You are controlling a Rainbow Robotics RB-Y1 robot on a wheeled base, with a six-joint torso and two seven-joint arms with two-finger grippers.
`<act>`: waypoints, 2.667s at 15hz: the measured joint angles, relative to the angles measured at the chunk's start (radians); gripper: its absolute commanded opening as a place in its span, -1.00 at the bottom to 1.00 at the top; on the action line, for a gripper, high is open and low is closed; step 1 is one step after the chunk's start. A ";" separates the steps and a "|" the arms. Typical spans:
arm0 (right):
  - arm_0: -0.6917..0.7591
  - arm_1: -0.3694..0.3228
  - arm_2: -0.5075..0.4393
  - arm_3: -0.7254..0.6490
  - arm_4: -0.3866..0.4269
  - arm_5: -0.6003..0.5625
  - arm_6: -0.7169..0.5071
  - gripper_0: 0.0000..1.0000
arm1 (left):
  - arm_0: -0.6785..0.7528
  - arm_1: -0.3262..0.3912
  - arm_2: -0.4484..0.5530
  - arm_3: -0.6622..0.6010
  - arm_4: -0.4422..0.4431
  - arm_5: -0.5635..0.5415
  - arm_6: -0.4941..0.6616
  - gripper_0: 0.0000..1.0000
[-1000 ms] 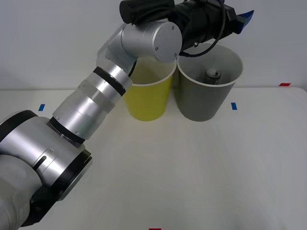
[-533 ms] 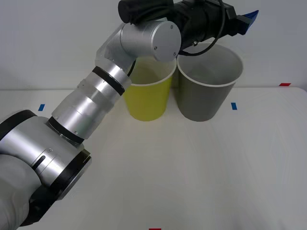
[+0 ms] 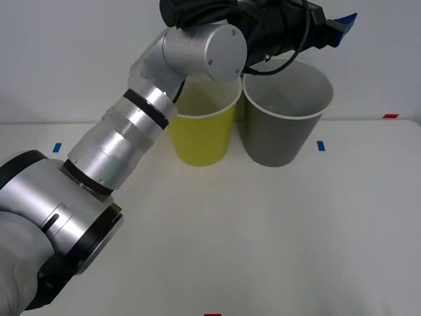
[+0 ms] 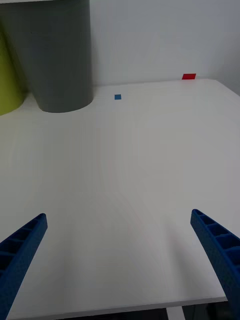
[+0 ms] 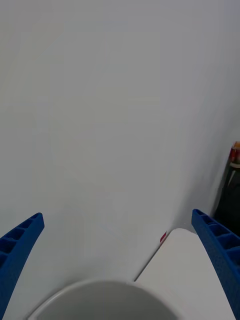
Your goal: Put cans in the gray bin and PET bottles in the light green bin.
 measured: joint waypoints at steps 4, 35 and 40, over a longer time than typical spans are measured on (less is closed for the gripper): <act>0.000 0.000 0.000 0.000 0.000 0.000 0.000 1.00 | 0.000 0.101 0.001 -0.100 0.067 0.148 0.004 1.00; 0.000 0.000 0.000 0.000 0.000 0.000 0.000 1.00 | 1.196 0.418 0.506 -1.190 0.115 0.265 0.044 1.00; 0.000 0.000 0.000 0.000 0.000 0.000 0.000 1.00 | 1.335 0.380 0.501 -1.236 0.054 0.162 0.018 1.00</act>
